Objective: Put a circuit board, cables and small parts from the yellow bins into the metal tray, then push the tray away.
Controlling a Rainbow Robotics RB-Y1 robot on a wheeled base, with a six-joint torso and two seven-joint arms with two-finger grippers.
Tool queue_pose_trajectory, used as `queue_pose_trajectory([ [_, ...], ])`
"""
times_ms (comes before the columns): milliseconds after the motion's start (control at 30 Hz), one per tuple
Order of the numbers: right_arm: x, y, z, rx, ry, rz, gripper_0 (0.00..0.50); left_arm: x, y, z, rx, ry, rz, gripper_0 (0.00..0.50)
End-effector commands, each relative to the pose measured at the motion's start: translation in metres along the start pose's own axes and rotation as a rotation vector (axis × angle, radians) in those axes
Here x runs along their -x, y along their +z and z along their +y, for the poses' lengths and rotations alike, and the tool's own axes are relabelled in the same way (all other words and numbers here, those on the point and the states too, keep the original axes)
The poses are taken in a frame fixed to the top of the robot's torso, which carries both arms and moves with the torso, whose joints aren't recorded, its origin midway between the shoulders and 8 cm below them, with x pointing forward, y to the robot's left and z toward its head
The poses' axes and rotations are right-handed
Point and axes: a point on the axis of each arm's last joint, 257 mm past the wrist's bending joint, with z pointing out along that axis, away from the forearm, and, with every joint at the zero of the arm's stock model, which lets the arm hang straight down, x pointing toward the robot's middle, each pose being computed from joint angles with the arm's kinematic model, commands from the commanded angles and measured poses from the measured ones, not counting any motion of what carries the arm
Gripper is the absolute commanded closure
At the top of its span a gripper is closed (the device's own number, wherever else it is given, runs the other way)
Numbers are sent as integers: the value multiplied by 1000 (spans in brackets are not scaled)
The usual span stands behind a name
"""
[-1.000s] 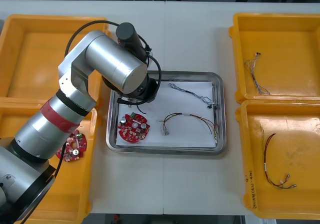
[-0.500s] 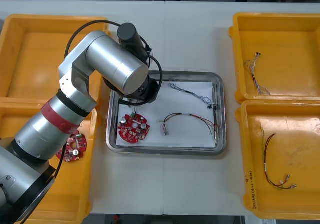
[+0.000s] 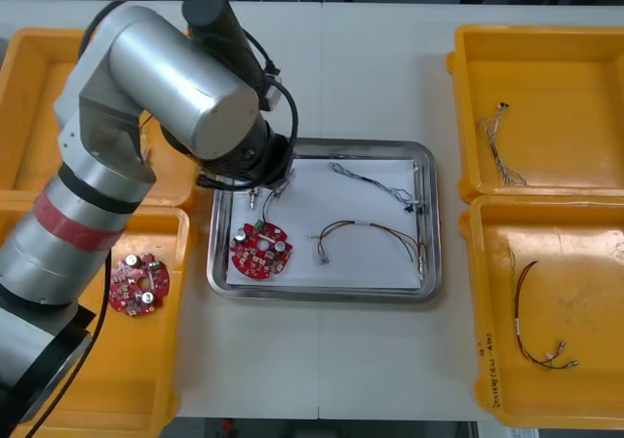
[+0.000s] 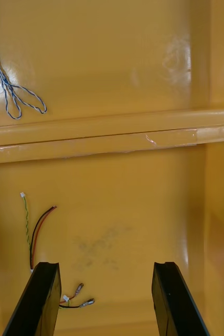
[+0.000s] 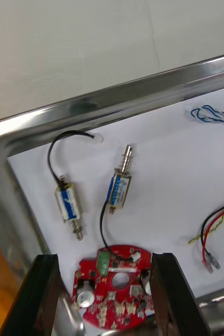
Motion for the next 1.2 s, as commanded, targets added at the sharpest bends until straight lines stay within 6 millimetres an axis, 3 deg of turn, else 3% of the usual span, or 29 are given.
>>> queue_pose_trajectory([
  [33, -5, 0, 5, 1, 16, 1, 0, 5, -39, 38, 12, -121, -33, 0],
  [433, -6, -1, 7, 7, 14, 0, 0, 4, -94, 106, 36, -156, -50, 0],
  [667, -2, -6, 11, 1, -23, -13, 0, -11, -107, 144, 74, -185, -34, 0],
  [1067, 25, -25, 80, 99, -229, -62, 0, -58, -132, 191, 128, -197, 7, 0],
  [1200, 21, -31, 98, 127, -313, -48, 0, -74, -140, 207, 154, -204, 17, 0],
])
